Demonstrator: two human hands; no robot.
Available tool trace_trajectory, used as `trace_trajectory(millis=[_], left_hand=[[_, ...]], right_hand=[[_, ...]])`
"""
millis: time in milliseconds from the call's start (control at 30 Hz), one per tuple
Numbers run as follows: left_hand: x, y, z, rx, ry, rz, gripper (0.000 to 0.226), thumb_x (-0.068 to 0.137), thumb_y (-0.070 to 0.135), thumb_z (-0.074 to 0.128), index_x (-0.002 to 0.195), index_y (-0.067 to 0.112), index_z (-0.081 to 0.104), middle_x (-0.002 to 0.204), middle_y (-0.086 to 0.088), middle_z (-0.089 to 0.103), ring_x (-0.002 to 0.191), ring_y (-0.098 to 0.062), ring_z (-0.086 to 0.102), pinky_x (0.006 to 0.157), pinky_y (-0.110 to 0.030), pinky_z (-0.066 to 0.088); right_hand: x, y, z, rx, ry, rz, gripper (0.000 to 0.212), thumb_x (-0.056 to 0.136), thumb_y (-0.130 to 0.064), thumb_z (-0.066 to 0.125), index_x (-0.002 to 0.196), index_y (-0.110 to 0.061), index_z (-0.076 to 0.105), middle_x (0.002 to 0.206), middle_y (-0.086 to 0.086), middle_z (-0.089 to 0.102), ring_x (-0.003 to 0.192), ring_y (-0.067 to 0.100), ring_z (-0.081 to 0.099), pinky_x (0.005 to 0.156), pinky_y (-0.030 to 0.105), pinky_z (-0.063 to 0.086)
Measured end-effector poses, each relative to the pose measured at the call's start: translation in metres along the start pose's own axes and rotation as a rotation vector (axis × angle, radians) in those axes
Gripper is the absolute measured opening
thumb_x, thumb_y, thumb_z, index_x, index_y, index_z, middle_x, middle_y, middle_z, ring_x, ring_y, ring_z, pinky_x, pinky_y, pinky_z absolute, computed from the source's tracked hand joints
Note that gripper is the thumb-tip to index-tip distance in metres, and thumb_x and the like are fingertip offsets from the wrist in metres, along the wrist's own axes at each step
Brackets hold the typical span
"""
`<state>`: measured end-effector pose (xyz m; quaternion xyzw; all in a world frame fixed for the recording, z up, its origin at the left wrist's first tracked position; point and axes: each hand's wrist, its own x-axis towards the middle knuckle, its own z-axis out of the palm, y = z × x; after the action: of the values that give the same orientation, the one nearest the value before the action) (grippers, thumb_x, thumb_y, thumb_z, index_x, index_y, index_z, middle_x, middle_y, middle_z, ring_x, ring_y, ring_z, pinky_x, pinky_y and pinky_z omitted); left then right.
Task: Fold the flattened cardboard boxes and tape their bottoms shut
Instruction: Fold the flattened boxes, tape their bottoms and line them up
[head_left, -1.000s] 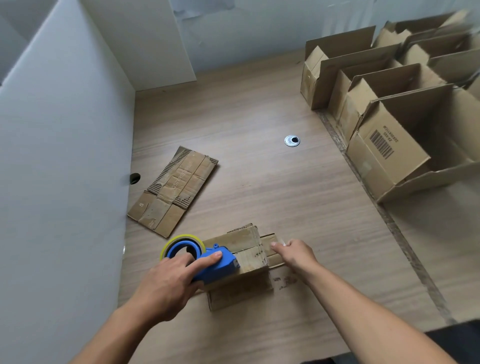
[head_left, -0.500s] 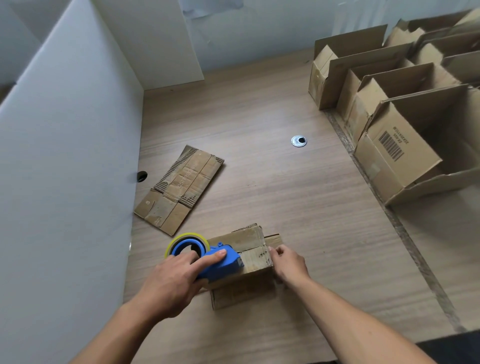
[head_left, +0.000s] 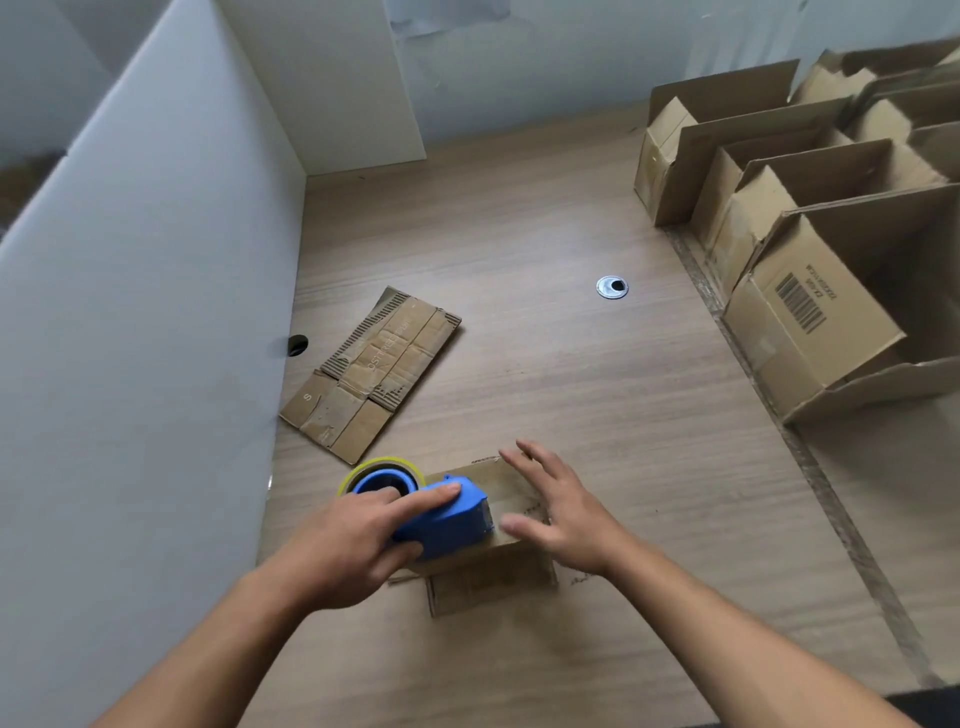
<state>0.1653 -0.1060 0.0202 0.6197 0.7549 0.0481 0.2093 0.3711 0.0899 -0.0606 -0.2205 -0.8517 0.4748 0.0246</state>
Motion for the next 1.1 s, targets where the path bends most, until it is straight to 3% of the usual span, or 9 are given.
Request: trace_trajectory(millis=[67,133,300,367,500,667,767,900,1100], left_hand=[[0.002,-0.002,-0.009,-0.02,-0.002,-0.003,0.075,0.097,0.044,0.051,0.129,0.081,-0.005,0.116,0.012,0.056,0.1,-0.014,0.055,0.074,-0.018,0.039],[0.003,-0.001,-0.014,-0.002,-0.043,0.004,0.075,0.097,0.043,0.051,0.13,0.081,-0.004,0.123,0.011,0.055,0.107,-0.017,0.056,0.083,-0.028,0.045],[0.004,0.001,-0.025,0.037,-0.095,0.007,0.076,0.097,0.042,0.052,0.127,0.083,-0.005,0.129,0.01,0.055,0.107,-0.014,0.053,0.086,-0.029,0.044],[0.005,0.004,-0.033,-0.012,-0.129,0.017,0.074,0.096,0.039,0.053,0.134,0.078,0.004,0.133,0.013,0.054,0.103,-0.008,0.05,0.087,-0.025,0.042],[-0.001,-0.014,-0.056,-0.05,-0.212,-0.076,0.066,0.093,0.036,0.055,0.141,0.068,0.023,0.134,0.02,0.053,0.102,0.0,0.051,0.086,-0.013,0.039],[-0.019,-0.044,-0.083,-0.197,-0.332,-0.286,0.057,0.084,0.038,0.06,0.121,0.076,0.039,0.1,0.038,0.055,0.09,0.011,0.054,0.075,-0.011,0.041],[-0.026,-0.062,-0.093,-0.241,-0.337,-0.378,0.059,0.071,0.044,0.056,0.115,0.08,0.044,0.11,0.027,0.062,0.096,0.004,0.057,0.082,-0.016,0.043],[-0.021,-0.07,-0.092,-0.322,-0.408,-0.447,0.058,0.079,0.03,0.062,0.114,0.074,0.051,0.098,0.04,0.062,0.092,0.015,0.056,0.072,-0.009,0.038],[-0.018,-0.074,-0.07,-0.376,-0.479,-0.488,0.059,0.065,0.038,0.055,0.114,0.072,0.054,0.115,0.035,0.063,0.108,0.006,0.057,0.096,-0.022,0.042]], right_hand=[[0.002,0.01,-0.004,-0.216,-0.094,-0.102,0.092,0.075,-0.08,0.055,0.148,-0.06,0.003,0.163,-0.022,-0.011,0.15,0.003,-0.014,0.121,0.041,0.013],[0.008,0.014,-0.012,-0.413,-0.132,-0.183,0.096,0.074,-0.086,0.047,0.148,-0.059,-0.008,0.161,-0.025,-0.018,0.148,0.002,-0.023,0.118,0.047,0.016],[0.023,0.015,-0.019,-0.378,-0.154,-0.303,0.081,0.086,-0.067,0.058,0.152,-0.046,0.016,0.161,-0.008,0.02,0.15,0.016,0.01,0.12,0.046,0.024],[0.023,0.016,-0.019,-0.367,-0.15,-0.322,0.077,0.086,-0.066,0.057,0.149,-0.049,0.015,0.16,-0.002,0.024,0.148,0.022,0.018,0.119,0.05,0.026],[0.021,0.015,-0.02,-0.405,-0.167,-0.322,0.071,0.087,-0.065,0.05,0.145,-0.063,0.01,0.161,0.001,0.019,0.148,0.026,0.015,0.118,0.053,0.027],[0.025,0.009,-0.025,-0.602,-0.23,-0.327,0.067,0.088,-0.068,0.039,0.145,-0.068,0.004,0.16,-0.001,0.01,0.145,0.024,0.012,0.113,0.054,0.034],[0.027,0.004,-0.026,-0.682,-0.284,-0.3,0.069,0.09,-0.067,0.042,0.143,-0.07,-0.001,0.159,-0.001,0.005,0.144,0.025,0.01,0.113,0.051,0.033],[0.028,-0.003,-0.03,-0.724,-0.337,-0.269,0.072,0.093,-0.064,0.046,0.136,-0.074,-0.011,0.158,-0.004,-0.003,0.145,0.024,0.003,0.115,0.048,0.029],[0.03,-0.02,-0.032,-0.791,-0.4,-0.206,0.071,0.094,-0.061,0.048,0.143,-0.068,-0.002,0.156,-0.006,-0.006,0.144,0.023,0.0,0.112,0.043,0.032]])
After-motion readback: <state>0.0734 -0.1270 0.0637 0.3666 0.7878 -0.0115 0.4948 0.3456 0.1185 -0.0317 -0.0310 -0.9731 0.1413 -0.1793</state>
